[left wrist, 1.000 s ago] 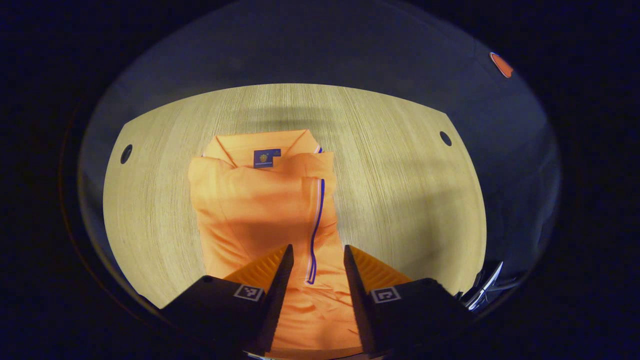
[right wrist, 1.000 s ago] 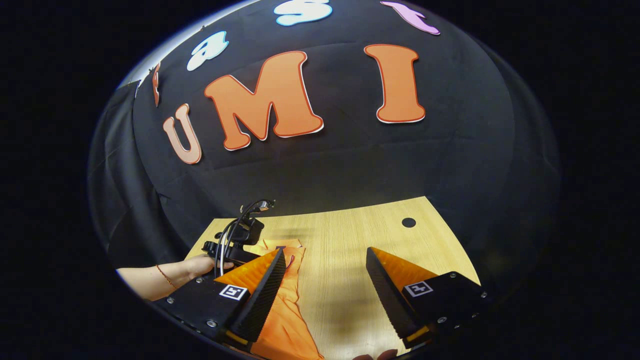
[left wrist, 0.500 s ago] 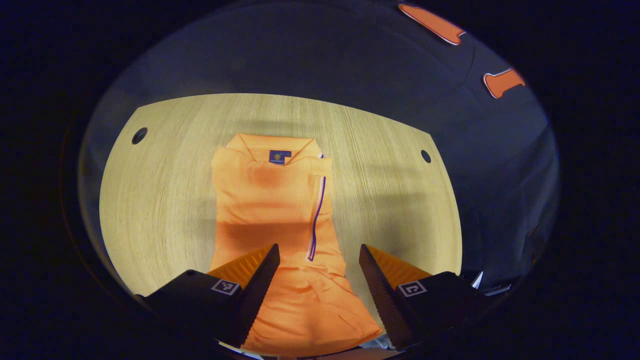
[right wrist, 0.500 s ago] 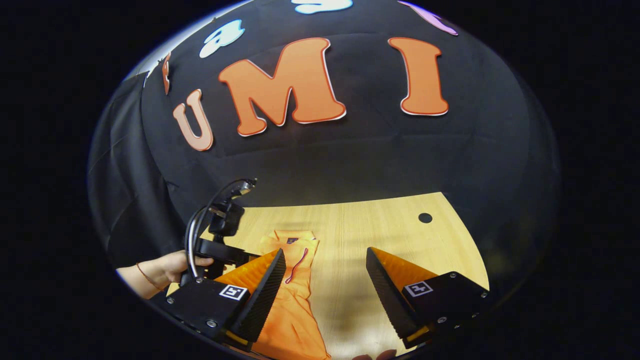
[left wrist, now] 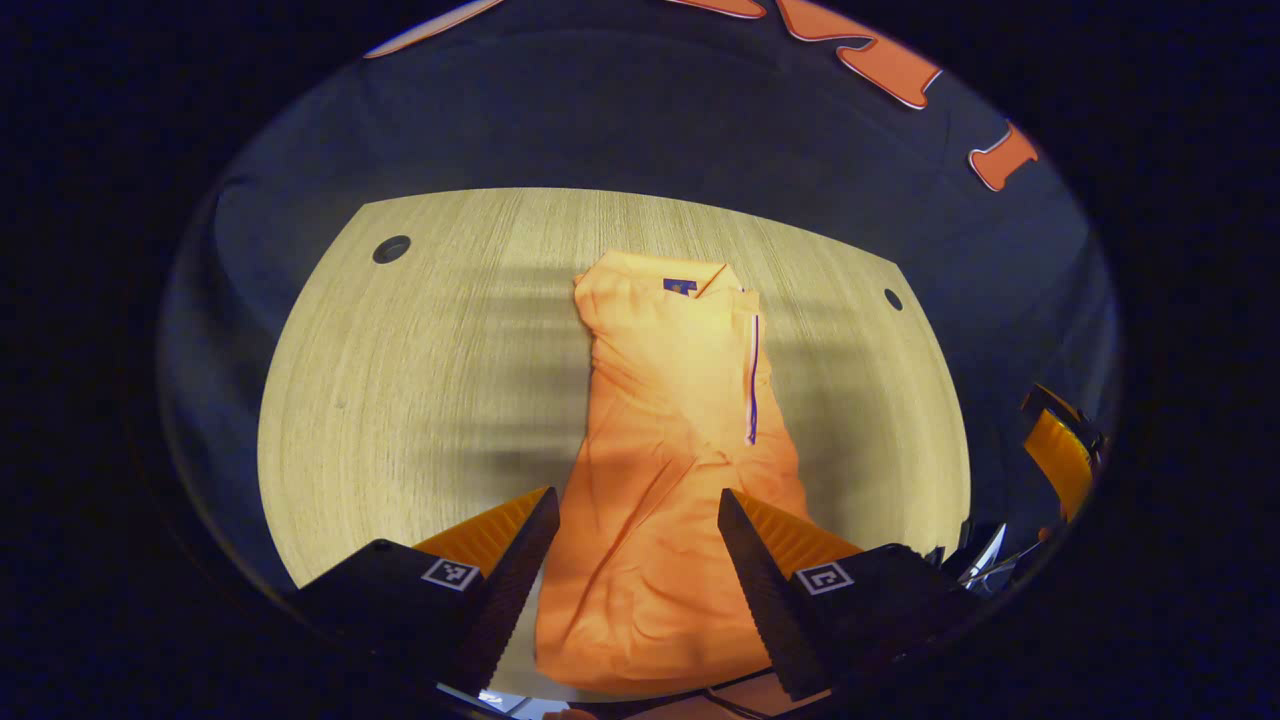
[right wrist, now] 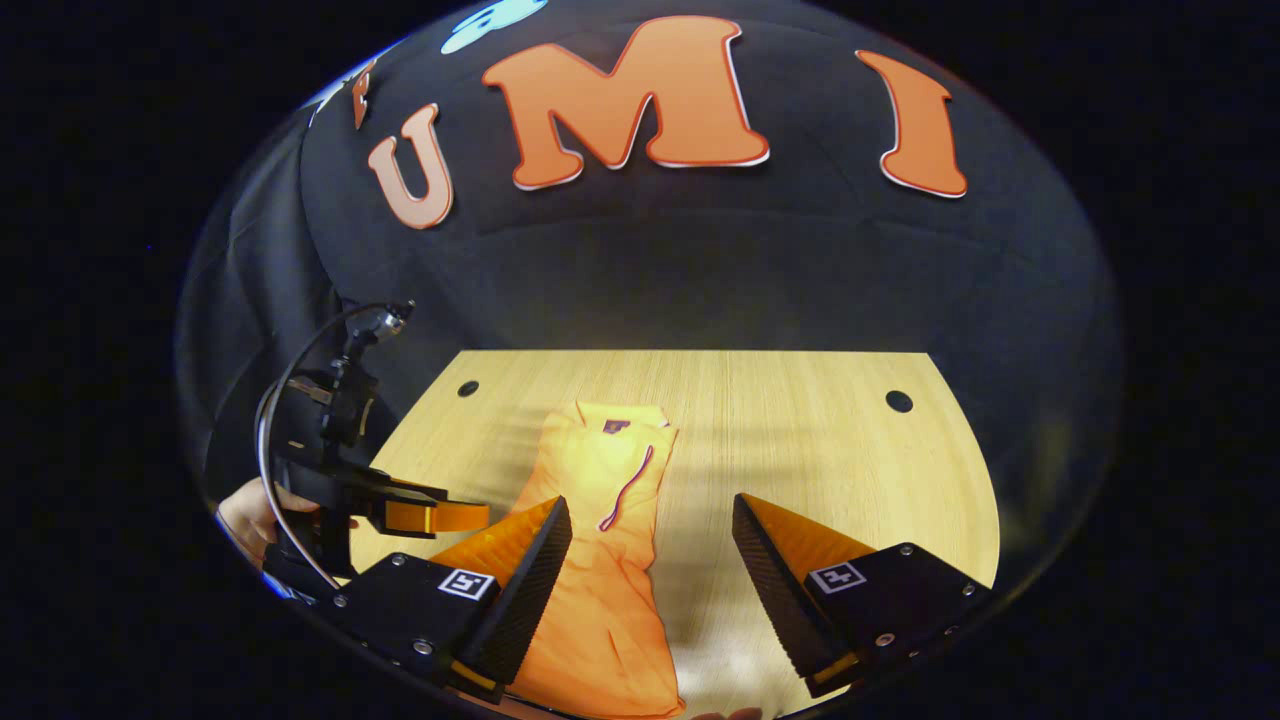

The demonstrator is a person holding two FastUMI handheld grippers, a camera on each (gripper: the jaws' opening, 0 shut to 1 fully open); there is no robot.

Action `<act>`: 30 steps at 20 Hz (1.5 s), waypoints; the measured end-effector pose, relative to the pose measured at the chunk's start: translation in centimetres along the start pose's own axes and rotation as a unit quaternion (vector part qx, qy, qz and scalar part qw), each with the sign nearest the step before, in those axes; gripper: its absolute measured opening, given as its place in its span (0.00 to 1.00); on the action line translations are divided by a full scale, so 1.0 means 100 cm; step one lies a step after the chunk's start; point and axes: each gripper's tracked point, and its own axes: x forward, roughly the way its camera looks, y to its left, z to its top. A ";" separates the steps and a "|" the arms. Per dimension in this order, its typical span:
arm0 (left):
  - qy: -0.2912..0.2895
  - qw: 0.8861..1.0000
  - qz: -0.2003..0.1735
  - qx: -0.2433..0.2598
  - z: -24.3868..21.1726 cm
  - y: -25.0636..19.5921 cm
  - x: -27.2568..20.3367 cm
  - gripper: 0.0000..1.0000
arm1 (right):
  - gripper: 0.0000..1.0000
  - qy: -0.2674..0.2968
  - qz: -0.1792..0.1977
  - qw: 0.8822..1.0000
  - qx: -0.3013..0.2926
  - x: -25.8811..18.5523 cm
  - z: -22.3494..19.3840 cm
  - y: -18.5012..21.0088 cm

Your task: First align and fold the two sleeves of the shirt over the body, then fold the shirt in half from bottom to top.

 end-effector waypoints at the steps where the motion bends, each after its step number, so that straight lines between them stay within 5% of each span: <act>1: 0.003 1.000 0.000 0.003 -0.012 0.004 -0.005 0.99 | 0.99 0.017 -0.004 1.000 -0.004 0.005 -0.010 0.004; 10: 0.057 0.998 -0.006 0.024 -0.124 0.018 -0.026 0.99 | 0.99 0.149 -0.026 0.988 -0.035 0.014 -0.132 0.031; 20: 0.131 0.991 0.027 -0.003 -0.243 0.025 -0.016 0.99 | 0.99 0.306 -0.045 0.948 -0.068 -0.021 -0.290 0.028; 30: 0.177 0.980 0.091 0.030 -0.280 0.033 0.003 0.97 | 1.00 0.355 -0.047 0.931 -0.077 -0.013 -0.333 0.024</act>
